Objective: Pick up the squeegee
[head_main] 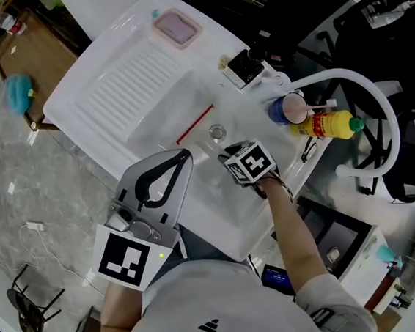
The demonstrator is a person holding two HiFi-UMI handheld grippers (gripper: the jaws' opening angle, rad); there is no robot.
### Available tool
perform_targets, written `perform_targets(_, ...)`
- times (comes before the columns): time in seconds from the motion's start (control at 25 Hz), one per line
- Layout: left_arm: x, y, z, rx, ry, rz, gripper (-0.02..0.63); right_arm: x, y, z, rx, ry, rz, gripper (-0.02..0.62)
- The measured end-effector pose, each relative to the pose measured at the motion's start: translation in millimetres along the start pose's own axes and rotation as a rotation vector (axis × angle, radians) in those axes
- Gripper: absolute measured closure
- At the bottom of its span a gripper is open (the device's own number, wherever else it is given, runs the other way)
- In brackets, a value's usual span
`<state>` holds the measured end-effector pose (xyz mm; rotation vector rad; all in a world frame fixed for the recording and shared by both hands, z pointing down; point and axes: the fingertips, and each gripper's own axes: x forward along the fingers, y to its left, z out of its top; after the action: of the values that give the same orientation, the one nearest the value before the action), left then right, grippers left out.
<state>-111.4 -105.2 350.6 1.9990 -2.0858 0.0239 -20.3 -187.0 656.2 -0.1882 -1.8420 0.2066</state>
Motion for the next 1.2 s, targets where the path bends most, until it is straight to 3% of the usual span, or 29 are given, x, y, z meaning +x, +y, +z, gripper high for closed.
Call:
perform_targets(0.6, -28.5, -16.8, 24.0, 0.045, -0.045, -0.094, 0.596, -66.8, 61.4, 51.9, 0.131, -0.321, 0.022, 0.482)
perform_targets(1.2, -43.3, -59.6, 37.7, 0.108, -0.063, -0.312, 0.596, -143.7, 97.0, 56.4, 0.281, -0.604, -0.076, 0.482)
